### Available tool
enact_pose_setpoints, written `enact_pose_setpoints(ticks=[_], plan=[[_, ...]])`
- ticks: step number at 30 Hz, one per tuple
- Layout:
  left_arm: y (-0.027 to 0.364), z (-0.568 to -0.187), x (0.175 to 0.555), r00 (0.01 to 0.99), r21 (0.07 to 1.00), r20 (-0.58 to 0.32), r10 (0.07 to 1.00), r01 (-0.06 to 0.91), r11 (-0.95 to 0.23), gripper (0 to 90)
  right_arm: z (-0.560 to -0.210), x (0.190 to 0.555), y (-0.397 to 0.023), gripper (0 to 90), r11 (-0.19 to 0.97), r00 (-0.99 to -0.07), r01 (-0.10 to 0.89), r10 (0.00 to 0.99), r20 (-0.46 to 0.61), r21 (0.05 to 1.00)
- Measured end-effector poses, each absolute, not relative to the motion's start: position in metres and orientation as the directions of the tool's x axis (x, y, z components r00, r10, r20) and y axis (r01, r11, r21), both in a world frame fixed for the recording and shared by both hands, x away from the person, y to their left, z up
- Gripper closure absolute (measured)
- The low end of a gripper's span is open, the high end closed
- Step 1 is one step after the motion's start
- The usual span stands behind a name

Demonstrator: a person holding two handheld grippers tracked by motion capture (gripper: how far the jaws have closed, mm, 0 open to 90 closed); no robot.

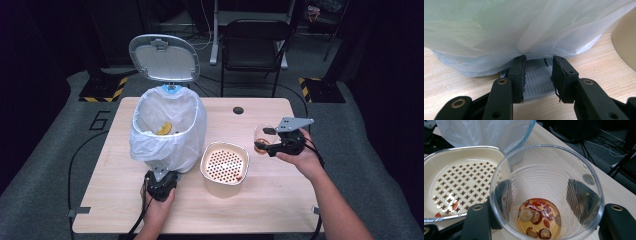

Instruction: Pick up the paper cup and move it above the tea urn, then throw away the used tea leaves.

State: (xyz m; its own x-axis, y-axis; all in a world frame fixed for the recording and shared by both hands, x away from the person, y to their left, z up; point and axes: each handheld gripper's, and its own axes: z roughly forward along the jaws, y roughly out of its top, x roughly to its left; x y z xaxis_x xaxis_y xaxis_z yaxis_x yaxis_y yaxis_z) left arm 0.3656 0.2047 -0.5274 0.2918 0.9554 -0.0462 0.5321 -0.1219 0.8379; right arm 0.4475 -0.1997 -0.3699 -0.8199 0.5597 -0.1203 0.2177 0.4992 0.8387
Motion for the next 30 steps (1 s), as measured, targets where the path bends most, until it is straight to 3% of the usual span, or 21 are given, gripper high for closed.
enact_pose_setpoints(ticks=[15,30], plan=[[0.205,-0.527,0.366,0.298,0.837,-0.04,0.954,0.532,-0.131,63.1,-0.361,0.474,-0.182,37.3,0.47,-0.82,0.177,0.557,-0.135,0.865],[0.205,-0.527,0.366,0.297,0.836,-0.041,0.954,0.533,-0.13,63.1,-0.357,0.481,-0.158,37.7,0.528,-0.84,0.067,0.487,-0.237,0.847]])
